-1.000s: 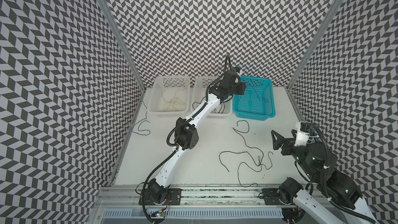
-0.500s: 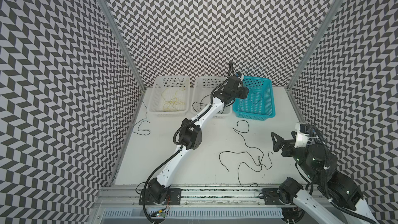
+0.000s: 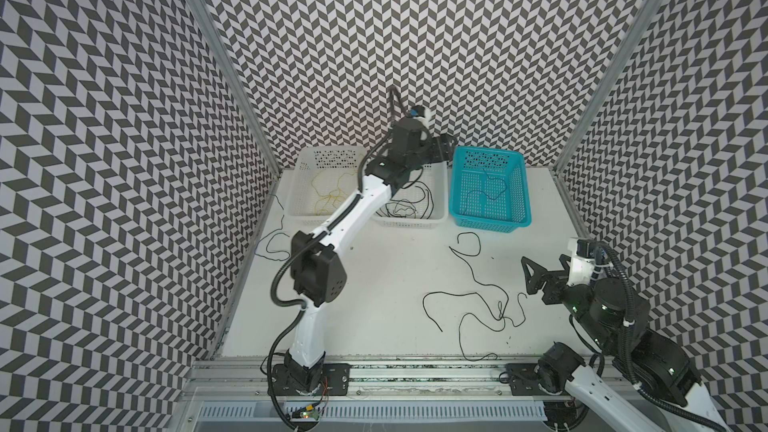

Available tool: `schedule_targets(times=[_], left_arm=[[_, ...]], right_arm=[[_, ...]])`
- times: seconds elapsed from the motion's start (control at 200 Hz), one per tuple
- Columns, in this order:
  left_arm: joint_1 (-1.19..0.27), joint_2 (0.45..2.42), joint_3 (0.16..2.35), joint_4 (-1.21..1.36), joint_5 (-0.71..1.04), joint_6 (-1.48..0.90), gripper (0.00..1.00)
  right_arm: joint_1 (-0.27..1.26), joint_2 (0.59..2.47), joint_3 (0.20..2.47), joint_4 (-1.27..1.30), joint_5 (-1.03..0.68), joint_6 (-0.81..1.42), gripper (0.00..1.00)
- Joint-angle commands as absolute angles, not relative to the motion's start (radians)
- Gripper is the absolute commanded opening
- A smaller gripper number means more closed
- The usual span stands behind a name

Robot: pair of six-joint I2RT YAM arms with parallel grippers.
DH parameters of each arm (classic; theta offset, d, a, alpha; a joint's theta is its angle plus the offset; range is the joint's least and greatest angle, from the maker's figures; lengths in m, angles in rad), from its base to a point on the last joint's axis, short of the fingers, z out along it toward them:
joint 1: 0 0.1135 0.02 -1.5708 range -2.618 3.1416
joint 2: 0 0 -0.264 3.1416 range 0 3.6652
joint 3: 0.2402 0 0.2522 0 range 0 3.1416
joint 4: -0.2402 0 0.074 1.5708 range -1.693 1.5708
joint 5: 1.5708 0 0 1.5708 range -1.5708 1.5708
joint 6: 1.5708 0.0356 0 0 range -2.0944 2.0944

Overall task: Untangle the cables
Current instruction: 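Withdraw the left gripper from the teal basket toward the table's near side, then lower the left gripper onto the loose blue wire and close it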

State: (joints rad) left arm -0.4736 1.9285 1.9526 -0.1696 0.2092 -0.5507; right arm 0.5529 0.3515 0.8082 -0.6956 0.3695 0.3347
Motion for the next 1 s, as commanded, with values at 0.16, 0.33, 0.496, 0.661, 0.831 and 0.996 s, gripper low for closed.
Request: schedule_targets(times=[0.16,0.33,0.496,0.661,0.831,0.996], left_arm=[[-0.261,1.486,1.39,-0.079,-0.063,-0.861,0.86],[-0.105,1.241,1.145,-0.217,-0.174,-0.964,0.86],[0.026,1.085,1.023,-0.386,-0.29,-0.969,0.87],[0.241,1.011,0.89,-0.478,-0.183,-0.993,0.88],[0.377,1.091,0.825,-0.44,-0.035,-0.926,0.89],[0.528,1.261,0.868,-0.481,0.139,-0.873,0.88]], right_arm=[[0.557,0.365,0.817,-0.67,0.314,0.357,1.0],[0.557,0.403,0.824,-0.659,0.275,0.372,1.0],[0.557,0.421,0.818,-0.635,0.244,0.383,1.0],[0.557,0.436,0.813,-0.625,0.228,0.385,1.0],[0.557,0.442,0.794,-0.6,0.189,0.396,1.0],[0.557,0.425,0.749,-0.581,0.178,0.383,1.0]])
